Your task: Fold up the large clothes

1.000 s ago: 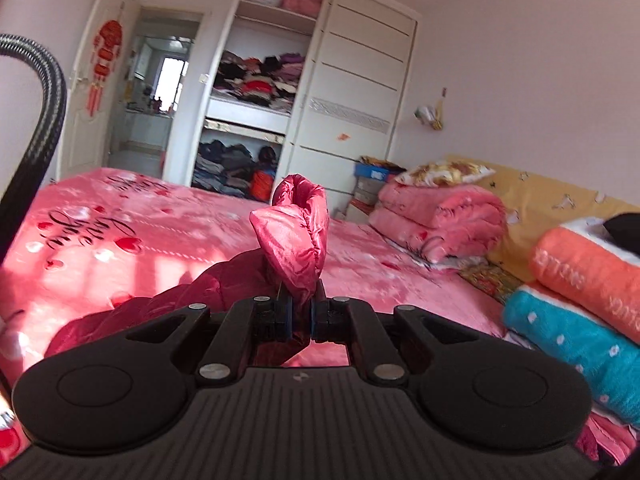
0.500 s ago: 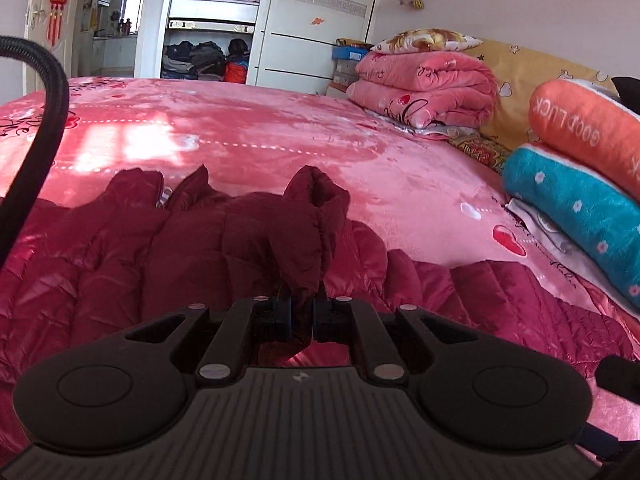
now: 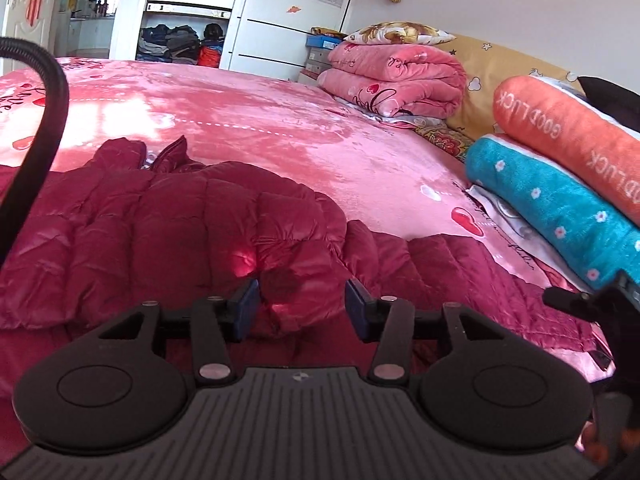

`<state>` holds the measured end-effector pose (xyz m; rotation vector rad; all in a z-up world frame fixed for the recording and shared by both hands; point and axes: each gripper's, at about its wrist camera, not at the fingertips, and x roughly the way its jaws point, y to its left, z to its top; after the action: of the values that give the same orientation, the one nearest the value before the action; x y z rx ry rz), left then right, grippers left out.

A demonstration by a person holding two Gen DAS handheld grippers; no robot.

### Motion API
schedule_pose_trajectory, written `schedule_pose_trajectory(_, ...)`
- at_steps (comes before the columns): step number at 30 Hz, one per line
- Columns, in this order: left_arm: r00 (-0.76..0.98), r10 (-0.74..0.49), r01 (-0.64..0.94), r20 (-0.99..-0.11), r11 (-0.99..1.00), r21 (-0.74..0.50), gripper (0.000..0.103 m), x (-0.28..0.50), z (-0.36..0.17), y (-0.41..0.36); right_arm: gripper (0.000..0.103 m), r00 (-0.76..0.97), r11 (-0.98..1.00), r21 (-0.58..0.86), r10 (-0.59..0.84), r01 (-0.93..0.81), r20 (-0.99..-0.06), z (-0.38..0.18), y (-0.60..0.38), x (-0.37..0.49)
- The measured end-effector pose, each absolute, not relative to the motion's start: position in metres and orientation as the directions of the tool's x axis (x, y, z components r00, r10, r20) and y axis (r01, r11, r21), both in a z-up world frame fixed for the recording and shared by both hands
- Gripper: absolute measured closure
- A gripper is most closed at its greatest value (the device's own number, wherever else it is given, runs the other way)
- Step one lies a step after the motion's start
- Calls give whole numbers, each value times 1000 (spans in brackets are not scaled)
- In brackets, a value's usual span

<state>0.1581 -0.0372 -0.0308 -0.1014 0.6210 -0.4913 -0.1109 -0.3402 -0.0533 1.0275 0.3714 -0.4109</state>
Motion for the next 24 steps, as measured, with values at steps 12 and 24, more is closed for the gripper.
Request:
schedule_pose_trajectory(12,709,-346,329,-614,933,-146,39,81,-34,40,8,774,96,811,-381,577,-505,-91,-437,-171)
schedule_pose_trajectory(24,647,-337,355,-683,927,-121,28,39,-36,46,22,750,37,863,-514,505,-417,-117,-485,-183)
